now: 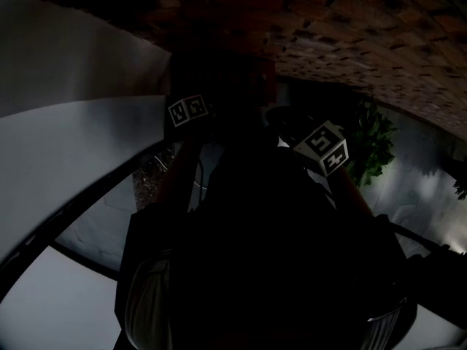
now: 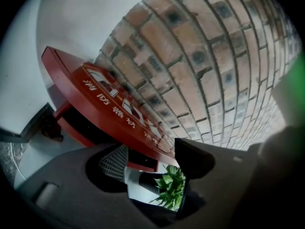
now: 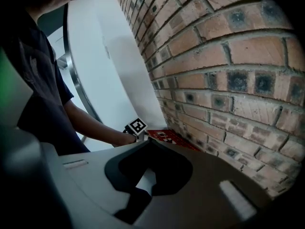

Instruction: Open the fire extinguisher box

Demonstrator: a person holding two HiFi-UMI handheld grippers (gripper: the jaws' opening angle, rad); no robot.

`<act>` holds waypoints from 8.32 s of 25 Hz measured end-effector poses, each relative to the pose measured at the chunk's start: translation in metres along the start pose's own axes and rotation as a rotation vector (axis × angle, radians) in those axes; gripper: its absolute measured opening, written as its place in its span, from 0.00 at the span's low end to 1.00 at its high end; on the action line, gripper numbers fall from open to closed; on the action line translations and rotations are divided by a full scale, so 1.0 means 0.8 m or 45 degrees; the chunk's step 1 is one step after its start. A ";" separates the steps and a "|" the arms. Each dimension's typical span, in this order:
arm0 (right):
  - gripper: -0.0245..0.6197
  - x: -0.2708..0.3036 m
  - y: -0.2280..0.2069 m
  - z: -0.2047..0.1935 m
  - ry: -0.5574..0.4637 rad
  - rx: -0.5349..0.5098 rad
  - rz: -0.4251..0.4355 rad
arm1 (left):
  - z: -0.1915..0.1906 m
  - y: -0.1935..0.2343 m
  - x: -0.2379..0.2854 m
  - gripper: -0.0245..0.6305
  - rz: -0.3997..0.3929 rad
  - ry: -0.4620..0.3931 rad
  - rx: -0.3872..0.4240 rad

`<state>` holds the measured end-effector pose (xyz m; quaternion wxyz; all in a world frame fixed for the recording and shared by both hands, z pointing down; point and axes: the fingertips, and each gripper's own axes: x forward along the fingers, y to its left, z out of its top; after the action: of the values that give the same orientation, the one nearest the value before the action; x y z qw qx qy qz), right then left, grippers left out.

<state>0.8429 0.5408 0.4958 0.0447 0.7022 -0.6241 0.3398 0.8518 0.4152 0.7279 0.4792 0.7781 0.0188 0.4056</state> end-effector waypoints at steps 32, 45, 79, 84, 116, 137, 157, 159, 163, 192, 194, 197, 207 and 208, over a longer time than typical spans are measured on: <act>0.04 -0.037 -0.043 0.006 -0.082 0.051 -0.156 | 0.140 -0.100 0.027 0.45 -0.003 -0.042 0.550; 0.04 -0.026 -0.039 -0.005 -0.032 0.074 -0.175 | 0.160 -0.100 0.041 0.45 0.022 0.027 0.679; 0.04 -0.060 -0.007 0.002 -0.133 -0.074 -0.095 | 0.107 -0.261 -0.093 0.04 -0.213 -0.232 0.949; 0.04 -0.066 -0.002 0.000 -0.147 -0.048 -0.037 | 0.074 -0.336 -0.149 0.04 -0.403 -0.297 1.023; 0.04 -0.101 0.013 -0.039 -0.083 0.104 0.522 | -0.075 -0.365 -0.202 0.04 -0.178 -0.451 1.011; 0.04 0.024 0.206 -0.023 0.100 -0.157 0.851 | -0.124 -0.185 -0.429 0.04 0.248 -0.908 0.695; 0.04 0.195 0.435 0.008 0.211 -0.423 0.935 | -0.139 -0.025 -0.703 0.04 0.432 -1.299 0.573; 0.04 0.211 0.482 0.008 0.241 -0.469 1.002 | -0.154 -0.006 -0.737 0.04 0.482 -1.351 0.536; 0.04 0.241 0.561 -0.007 0.310 -0.571 1.147 | -0.190 0.030 -0.801 0.04 0.603 -1.456 0.461; 0.04 0.304 0.692 -0.080 0.652 -1.118 1.920 | -0.253 0.074 -0.895 0.04 1.263 -1.648 0.096; 0.04 0.297 0.688 -0.099 0.656 -1.180 1.950 | -0.266 0.072 -0.885 0.04 1.293 -1.652 0.076; 0.04 0.291 0.707 -0.100 0.704 -1.162 2.021 | -0.274 0.077 -0.897 0.04 1.338 -1.641 0.025; 0.04 0.277 0.755 -0.101 0.740 -1.121 2.130 | -0.298 0.092 -0.935 0.04 1.431 -1.640 0.016; 0.04 0.277 0.756 -0.104 0.758 -1.106 2.134 | -0.299 0.097 -0.936 0.04 1.426 -1.646 0.015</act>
<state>0.2570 0.2626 0.4585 0.1986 -0.1581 -0.9529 0.1658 0.1663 0.2353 0.3780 0.1206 0.7536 -0.6435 0.0588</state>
